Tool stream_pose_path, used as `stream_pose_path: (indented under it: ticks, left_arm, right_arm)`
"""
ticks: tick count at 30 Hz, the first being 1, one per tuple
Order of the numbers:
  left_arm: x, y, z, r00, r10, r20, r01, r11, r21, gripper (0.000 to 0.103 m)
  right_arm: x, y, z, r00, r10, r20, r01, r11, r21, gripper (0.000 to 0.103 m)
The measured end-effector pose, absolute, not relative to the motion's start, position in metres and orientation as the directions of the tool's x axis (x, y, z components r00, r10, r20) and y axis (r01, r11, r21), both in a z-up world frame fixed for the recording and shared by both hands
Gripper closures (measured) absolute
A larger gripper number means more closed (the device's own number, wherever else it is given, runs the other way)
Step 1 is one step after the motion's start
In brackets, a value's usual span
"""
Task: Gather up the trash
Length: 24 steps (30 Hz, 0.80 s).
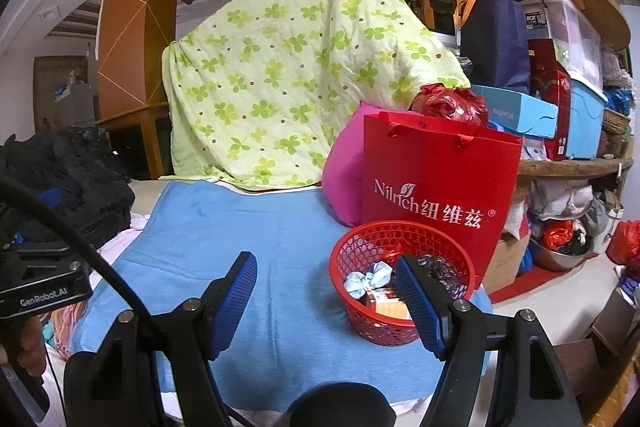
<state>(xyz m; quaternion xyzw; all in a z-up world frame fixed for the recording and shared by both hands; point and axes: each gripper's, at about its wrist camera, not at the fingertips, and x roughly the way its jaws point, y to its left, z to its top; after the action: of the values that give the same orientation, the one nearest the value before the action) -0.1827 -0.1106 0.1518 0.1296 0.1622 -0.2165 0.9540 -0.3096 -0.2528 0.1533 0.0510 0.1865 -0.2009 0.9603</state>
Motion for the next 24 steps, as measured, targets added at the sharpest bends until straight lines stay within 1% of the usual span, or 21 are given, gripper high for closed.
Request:
stream_pose_path:
  ticks: [9, 24]
  left_arm:
    - [-0.1843, -0.1124, 0.1497, 0.837, -0.385, -0.389, 0.476, 0.863, 0.170, 0.000]
    - [-0.1879, -0.1140, 0.1481, 0.835, -0.392, -0.386, 0.483, 0.858, 0.176, 0.000]
  right_arm:
    - [-0.3113, -0.2530, 0.1545, 0.850, -0.371, -0.375, 0.408, 0.913, 0.022, 0.028]
    - [-0.3133, -0.2528, 0.1560, 0.850, -0.373, -0.372, 0.410, 0.912, 0.023, 0.028]
